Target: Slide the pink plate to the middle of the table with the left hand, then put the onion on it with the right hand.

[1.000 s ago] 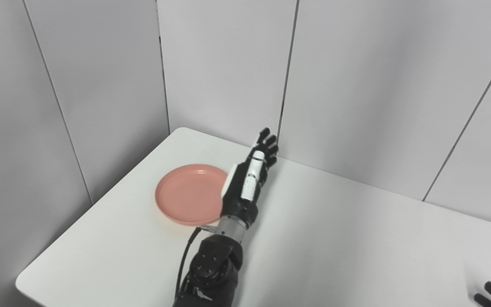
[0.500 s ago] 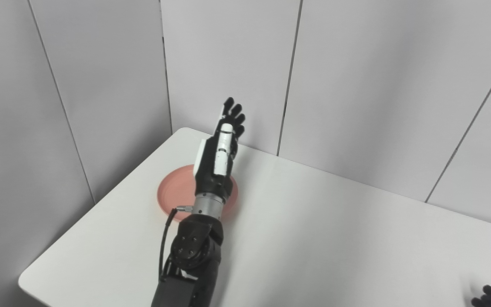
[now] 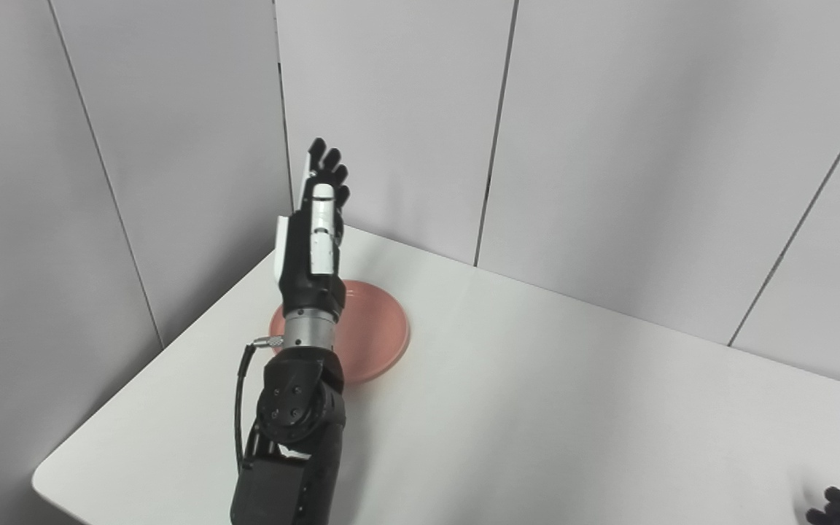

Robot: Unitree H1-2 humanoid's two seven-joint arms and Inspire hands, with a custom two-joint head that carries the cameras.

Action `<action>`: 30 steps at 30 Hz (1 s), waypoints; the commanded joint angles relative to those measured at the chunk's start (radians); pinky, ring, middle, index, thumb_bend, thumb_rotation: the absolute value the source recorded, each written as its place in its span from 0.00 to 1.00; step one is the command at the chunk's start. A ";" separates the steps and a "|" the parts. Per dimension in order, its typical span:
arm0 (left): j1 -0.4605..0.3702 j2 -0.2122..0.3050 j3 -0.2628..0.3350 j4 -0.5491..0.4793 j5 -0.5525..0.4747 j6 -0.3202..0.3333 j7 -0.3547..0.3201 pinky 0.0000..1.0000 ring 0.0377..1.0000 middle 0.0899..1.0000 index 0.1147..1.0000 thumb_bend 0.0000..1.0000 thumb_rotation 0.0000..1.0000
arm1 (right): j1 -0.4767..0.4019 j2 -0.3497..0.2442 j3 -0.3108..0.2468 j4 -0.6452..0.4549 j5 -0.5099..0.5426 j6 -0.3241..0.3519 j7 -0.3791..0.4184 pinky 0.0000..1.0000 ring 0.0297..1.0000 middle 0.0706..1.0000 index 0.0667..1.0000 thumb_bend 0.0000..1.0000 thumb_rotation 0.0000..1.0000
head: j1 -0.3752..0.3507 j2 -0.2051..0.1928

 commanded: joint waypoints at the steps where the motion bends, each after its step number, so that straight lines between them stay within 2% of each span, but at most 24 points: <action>1: -0.042 0.032 0.013 -0.027 0.008 -0.028 0.015 0.97 0.98 0.98 0.95 0.36 1.00 | -0.001 0.000 -0.001 0.025 0.008 0.008 0.007 0.29 0.61 0.70 0.45 0.48 0.16 | 0.001 0.000; 9: -0.026 0.085 0.077 0.008 0.000 -0.049 0.039 0.96 0.97 0.97 0.95 0.39 1.00 | -0.001 -0.003 0.000 0.030 0.004 0.004 0.006 0.30 0.60 0.68 0.45 0.48 0.16 | 0.008 0.001; 18: -0.027 0.136 0.142 0.085 -0.066 -0.076 0.038 0.99 0.99 0.98 0.95 0.40 1.00 | -0.001 -0.004 0.000 0.025 0.002 0.003 0.006 0.29 0.58 0.66 0.45 0.48 0.16 | 0.011 0.001; 24: -0.028 0.155 0.163 0.134 -0.089 -0.085 0.036 0.97 0.97 0.96 0.95 0.38 1.00 | 0.002 -0.005 -0.001 0.027 0.007 -0.004 0.010 0.31 0.58 0.67 0.45 0.48 0.16 | 0.010 0.004; 30: -0.033 0.171 0.183 0.190 -0.120 -0.088 0.034 0.96 0.95 0.94 0.91 0.36 1.00 | 0.001 -0.005 -0.003 0.023 0.005 0.003 0.004 0.31 0.57 0.65 0.45 0.48 0.16 | 0.010 0.004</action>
